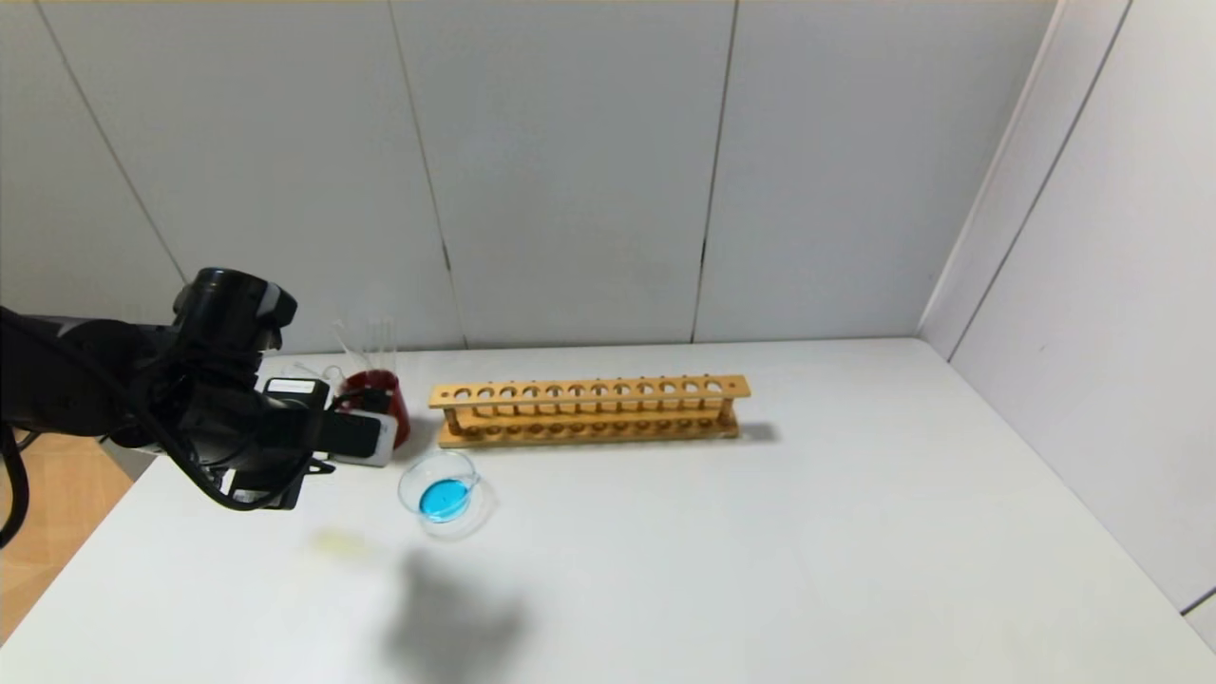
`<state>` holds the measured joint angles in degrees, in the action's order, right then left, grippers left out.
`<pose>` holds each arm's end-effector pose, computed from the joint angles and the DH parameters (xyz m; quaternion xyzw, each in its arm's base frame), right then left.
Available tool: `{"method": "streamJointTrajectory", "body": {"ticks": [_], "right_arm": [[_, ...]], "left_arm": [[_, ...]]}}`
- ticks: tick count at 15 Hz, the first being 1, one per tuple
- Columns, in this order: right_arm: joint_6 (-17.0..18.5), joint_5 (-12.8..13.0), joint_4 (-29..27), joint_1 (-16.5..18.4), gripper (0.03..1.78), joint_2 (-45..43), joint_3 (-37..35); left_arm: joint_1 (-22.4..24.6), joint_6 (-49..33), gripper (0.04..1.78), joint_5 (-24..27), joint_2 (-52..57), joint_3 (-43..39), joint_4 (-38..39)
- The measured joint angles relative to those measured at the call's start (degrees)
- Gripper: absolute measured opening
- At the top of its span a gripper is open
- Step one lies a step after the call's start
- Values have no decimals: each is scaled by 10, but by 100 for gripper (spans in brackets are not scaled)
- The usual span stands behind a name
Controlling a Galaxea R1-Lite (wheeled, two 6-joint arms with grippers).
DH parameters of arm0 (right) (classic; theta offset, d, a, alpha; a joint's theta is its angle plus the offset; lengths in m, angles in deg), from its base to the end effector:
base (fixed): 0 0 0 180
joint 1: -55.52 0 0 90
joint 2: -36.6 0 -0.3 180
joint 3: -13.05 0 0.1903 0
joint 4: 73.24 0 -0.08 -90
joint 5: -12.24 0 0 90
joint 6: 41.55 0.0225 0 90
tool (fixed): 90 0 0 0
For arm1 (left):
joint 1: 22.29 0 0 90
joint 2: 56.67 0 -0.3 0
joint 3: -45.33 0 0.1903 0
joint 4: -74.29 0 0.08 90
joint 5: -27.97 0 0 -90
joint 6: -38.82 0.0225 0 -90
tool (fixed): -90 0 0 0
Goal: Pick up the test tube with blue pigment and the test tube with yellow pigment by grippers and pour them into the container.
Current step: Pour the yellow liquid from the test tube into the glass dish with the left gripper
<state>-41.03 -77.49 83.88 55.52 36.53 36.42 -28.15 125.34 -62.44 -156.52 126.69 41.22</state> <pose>-0.0229 -0.0001 0.0763 0.0045 -0.0049 -0.0023 1.0000 0.2940 -0.0300 0.1549 0.6337 0.2869 -0.3288 0.6387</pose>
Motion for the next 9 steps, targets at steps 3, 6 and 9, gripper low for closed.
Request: {"method": "streamJointTrajectory", "body": {"ticks": [3,6,9], "right_arm": [[0,0,0,0,175,0,0],[0,0,0,0,175,0,0],[0,0,0,0,175,0,0]], "left_arm": [[-11,1,34,-25,-6,-5,26],[-20,2,34,-31,-25,-5,40],[-27,15,34,-57,-44,-2,60]]}}
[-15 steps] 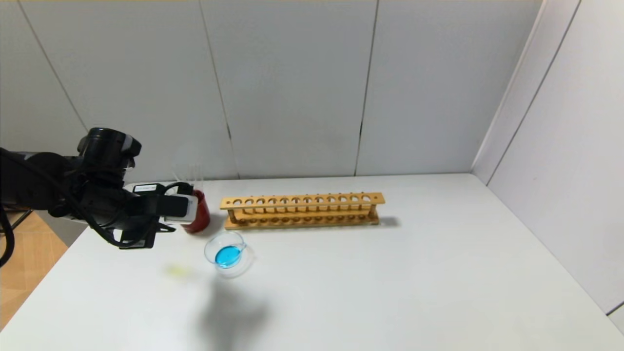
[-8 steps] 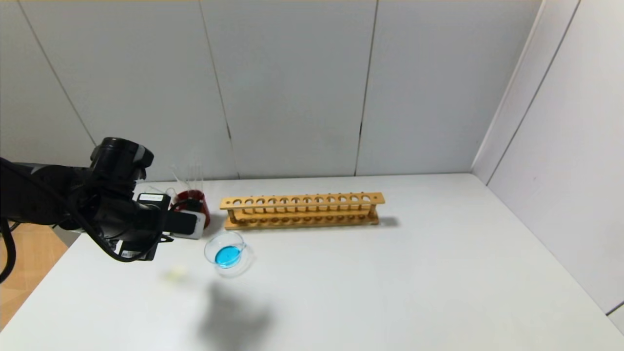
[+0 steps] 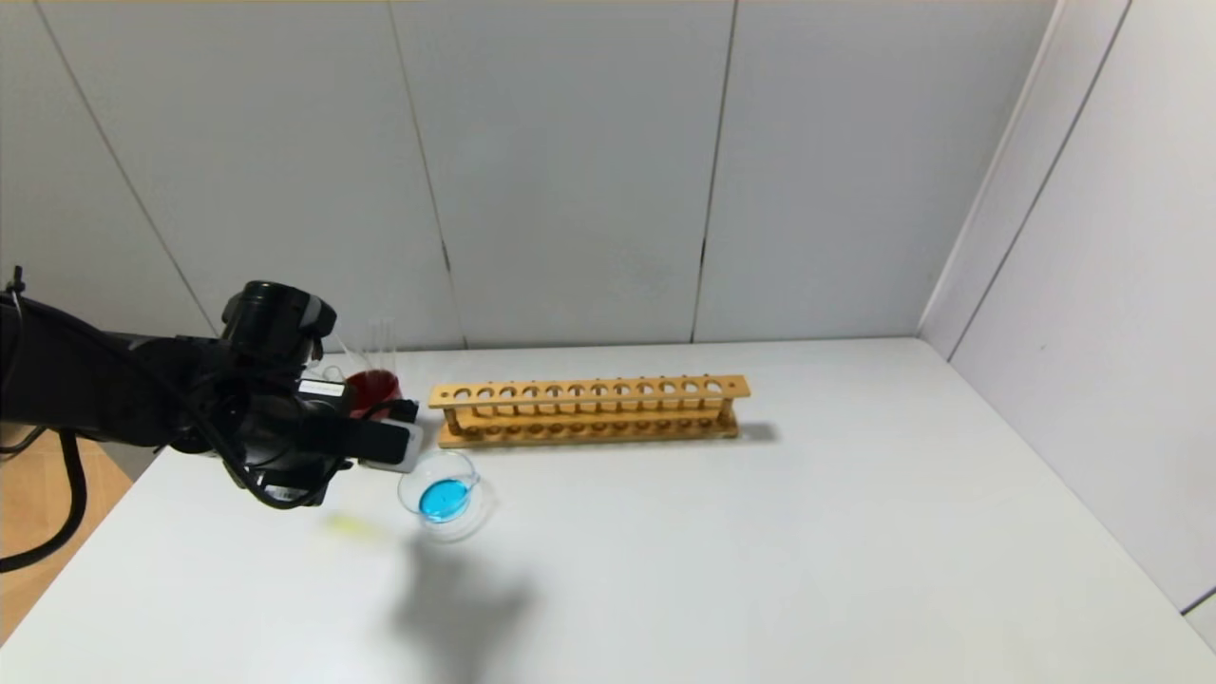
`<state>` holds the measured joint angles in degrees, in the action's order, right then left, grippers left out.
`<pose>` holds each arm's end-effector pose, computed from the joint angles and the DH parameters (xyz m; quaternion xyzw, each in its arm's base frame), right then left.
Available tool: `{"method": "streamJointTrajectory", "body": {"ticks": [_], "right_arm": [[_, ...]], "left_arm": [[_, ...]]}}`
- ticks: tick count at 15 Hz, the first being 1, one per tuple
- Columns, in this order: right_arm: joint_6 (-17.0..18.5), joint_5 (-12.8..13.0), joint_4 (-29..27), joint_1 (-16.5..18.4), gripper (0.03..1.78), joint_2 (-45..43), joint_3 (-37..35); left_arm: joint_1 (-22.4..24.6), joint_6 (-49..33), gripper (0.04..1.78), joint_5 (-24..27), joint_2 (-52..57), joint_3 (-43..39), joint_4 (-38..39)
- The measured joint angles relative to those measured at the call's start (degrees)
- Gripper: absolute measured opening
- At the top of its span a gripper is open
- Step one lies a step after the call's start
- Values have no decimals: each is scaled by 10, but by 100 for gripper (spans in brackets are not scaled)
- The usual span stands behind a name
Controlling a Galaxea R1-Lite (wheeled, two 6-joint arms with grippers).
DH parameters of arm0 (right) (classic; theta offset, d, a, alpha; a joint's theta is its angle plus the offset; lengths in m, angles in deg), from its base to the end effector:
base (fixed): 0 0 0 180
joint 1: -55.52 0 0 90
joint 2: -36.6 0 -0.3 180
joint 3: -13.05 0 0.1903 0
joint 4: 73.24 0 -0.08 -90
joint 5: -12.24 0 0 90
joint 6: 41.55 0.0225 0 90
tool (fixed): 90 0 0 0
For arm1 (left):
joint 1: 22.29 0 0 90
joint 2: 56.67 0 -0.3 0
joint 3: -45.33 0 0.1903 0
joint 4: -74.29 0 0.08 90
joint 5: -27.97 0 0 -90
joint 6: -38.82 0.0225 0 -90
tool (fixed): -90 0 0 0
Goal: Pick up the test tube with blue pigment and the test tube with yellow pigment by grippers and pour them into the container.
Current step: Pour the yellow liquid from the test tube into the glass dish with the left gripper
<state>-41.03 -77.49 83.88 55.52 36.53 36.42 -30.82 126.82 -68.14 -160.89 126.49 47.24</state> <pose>-0.0229 -0.0001 0.0763 0.0045 -0.0049 -0.0023 1.0000 0.3113 -0.0443 0.1377 0.6680 0.2889 -0.3055 0.6140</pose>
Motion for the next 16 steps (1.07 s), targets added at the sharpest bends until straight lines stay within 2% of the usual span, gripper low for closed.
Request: {"method": "streamJointTrajectory", "body": {"ticks": [10,16], "right_arm": [[0,0,0,0,175,0,0],[0,0,0,0,175,0,0]], "left_arm": [[-17,49,34,-68,-47,6,54],[-17,52,34,-71,-81,12,91]]}}
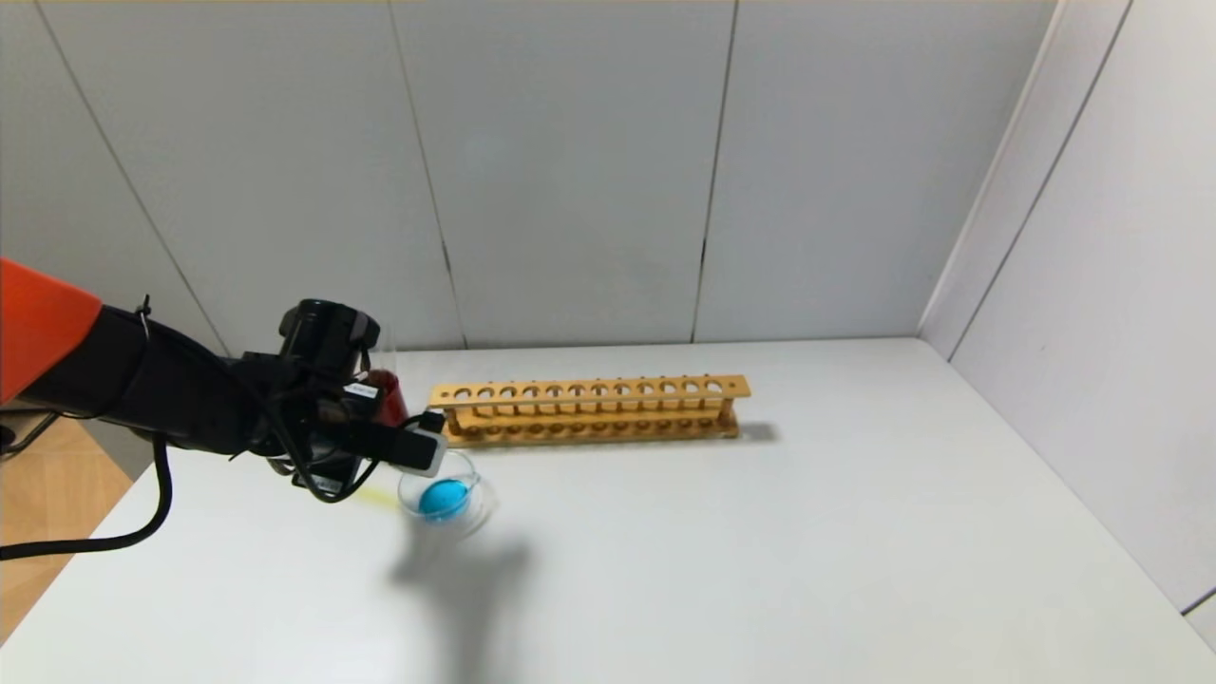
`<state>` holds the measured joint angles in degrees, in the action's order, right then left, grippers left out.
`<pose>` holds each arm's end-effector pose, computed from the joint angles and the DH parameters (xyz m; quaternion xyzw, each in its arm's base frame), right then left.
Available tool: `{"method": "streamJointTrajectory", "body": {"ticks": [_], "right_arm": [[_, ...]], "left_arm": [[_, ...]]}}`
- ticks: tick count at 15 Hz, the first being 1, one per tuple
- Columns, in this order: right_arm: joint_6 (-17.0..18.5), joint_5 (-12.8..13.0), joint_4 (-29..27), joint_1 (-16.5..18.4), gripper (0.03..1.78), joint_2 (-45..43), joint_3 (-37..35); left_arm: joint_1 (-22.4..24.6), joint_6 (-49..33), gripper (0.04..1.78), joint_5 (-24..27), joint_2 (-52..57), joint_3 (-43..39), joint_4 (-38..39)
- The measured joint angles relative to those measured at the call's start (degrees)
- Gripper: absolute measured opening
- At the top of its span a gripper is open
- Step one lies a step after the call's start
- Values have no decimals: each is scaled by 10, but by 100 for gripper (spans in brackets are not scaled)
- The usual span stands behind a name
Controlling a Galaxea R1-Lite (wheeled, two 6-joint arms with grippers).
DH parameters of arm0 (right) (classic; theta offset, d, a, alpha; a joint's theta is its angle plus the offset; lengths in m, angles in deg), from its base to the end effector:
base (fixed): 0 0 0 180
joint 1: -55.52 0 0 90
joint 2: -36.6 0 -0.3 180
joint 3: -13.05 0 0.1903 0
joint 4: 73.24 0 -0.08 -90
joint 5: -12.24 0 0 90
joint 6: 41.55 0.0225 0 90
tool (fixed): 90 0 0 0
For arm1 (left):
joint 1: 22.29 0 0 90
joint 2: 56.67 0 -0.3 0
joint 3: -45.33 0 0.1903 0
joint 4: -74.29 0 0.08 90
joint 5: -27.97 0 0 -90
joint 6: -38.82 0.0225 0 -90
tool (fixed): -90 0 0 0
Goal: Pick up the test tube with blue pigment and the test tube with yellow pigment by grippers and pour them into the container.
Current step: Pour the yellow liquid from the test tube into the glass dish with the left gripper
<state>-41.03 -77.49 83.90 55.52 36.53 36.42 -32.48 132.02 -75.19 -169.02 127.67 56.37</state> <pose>-0.0229 -0.0001 0.0764 0.0045 -0.0051 -0.0023 1.0000 0.3426 -0.0564 0.1066 0.7202 0.2905 -0.2727 0.5679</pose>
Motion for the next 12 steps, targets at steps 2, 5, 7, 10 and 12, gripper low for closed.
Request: {"method": "streamJointTrajectory", "body": {"ticks": [2,5,7,10,12], "right_arm": [[0,0,0,0,175,0,0],[0,0,0,0,175,0,0],[0,0,0,0,175,0,0],[0,0,0,0,175,0,0],[0,0,0,0,175,0,0]], "left_arm": [[0,7,34,0,-6,0,3],[0,9,34,0,-15,0,3],[-2,9,34,0,-21,0,4],[1,9,34,0,-32,6,4],[1,15,34,0,-34,7,3]]}}
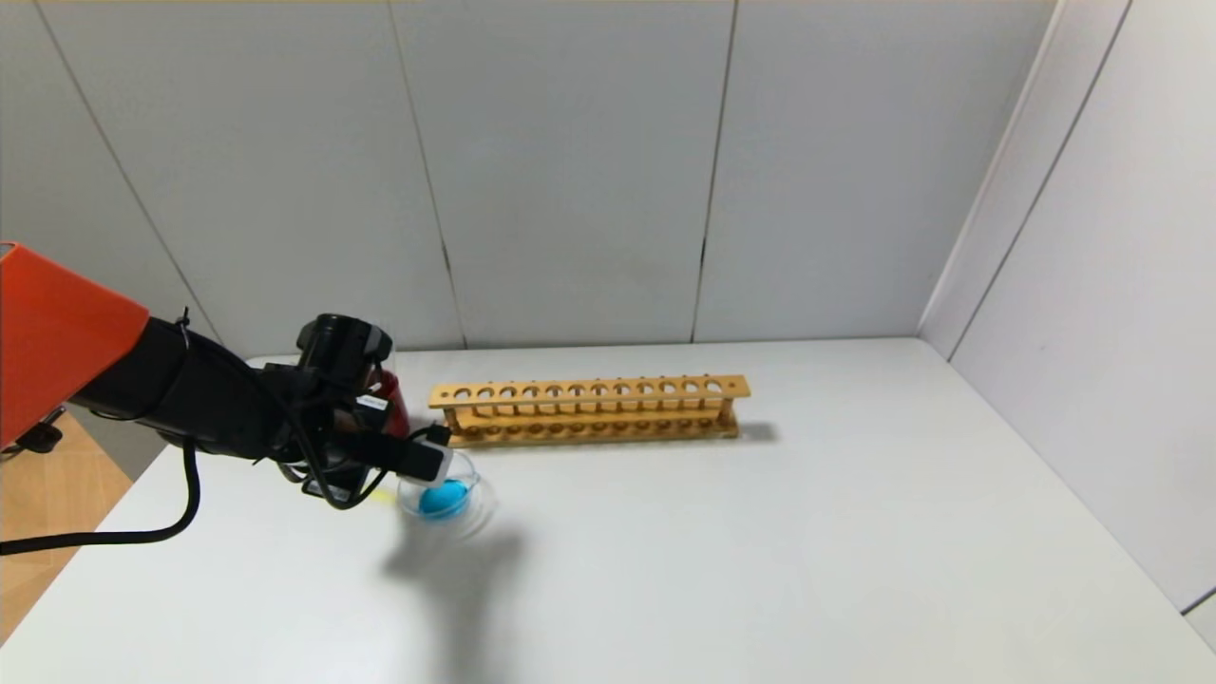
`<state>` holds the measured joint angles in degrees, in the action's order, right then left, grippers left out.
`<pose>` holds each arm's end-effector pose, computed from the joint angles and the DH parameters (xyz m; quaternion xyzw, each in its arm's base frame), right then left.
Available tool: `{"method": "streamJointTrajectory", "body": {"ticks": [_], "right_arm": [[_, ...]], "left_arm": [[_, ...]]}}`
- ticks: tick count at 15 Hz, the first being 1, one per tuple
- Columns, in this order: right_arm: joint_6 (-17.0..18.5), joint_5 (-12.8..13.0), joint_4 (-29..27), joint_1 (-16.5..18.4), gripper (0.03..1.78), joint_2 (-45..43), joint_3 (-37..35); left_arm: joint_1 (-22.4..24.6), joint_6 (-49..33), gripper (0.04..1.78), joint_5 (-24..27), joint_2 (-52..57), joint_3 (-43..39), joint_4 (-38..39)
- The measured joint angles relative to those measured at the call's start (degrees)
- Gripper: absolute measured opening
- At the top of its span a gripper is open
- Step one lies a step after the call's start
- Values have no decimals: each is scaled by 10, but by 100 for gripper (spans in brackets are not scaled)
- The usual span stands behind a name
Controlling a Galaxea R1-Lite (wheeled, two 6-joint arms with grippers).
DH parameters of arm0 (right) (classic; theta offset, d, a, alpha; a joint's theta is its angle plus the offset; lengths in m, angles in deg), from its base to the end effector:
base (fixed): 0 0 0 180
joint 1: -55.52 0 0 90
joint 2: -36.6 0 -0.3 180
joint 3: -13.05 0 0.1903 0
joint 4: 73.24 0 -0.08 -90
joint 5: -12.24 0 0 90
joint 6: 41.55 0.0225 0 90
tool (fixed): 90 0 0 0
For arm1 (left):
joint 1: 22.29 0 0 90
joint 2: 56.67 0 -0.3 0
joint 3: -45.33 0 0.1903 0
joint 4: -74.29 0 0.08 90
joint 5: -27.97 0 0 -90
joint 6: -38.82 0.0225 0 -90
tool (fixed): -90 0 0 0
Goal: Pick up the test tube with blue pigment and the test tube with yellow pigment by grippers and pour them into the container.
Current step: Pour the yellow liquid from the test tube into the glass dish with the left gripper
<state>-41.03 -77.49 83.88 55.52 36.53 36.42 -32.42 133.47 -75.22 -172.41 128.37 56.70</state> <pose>-0.0229 -0.0001 0.0763 0.0045 -0.0049 -0.0023 1.0000 0.3509 -0.0575 0.0890 0.7235 0.2998 -0.2896 0.5502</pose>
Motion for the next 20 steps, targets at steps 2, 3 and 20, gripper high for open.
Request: {"method": "streamJointTrajectory", "body": {"ticks": [2,3,20], "right_arm": [[0,0,0,0,175,0,0],[0,0,0,0,175,0,0],[0,0,0,0,175,0,0]], "left_arm": [[0,4,34,0,-1,1,0],[0,4,34,-1,-1,2,1],[-5,48,34,-20,-14,26,1]]}}
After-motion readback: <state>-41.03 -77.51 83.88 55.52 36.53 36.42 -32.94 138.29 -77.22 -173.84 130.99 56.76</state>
